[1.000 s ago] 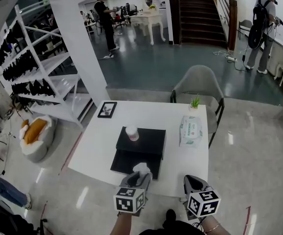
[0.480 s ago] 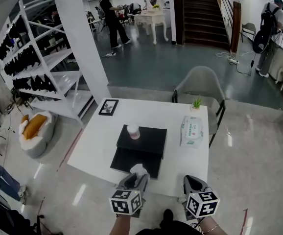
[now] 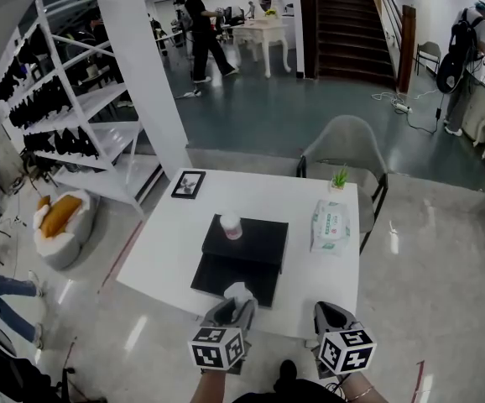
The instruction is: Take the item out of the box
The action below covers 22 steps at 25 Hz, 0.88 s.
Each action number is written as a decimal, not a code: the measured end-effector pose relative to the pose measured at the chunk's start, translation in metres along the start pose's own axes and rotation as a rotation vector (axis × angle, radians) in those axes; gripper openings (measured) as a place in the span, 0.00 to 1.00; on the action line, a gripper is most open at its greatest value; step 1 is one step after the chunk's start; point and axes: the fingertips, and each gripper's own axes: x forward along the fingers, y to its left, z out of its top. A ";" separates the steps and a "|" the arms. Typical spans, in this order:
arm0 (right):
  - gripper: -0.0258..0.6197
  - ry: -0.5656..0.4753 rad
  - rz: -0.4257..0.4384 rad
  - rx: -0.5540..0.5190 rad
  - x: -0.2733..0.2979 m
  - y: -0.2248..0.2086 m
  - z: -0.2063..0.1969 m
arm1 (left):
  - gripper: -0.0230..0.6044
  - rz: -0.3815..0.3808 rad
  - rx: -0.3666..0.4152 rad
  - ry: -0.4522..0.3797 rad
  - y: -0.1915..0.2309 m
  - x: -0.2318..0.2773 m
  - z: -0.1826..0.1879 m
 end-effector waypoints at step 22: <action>0.04 -0.007 0.007 -0.023 0.004 -0.001 0.004 | 0.24 0.007 -0.024 -0.022 -0.001 0.003 -0.001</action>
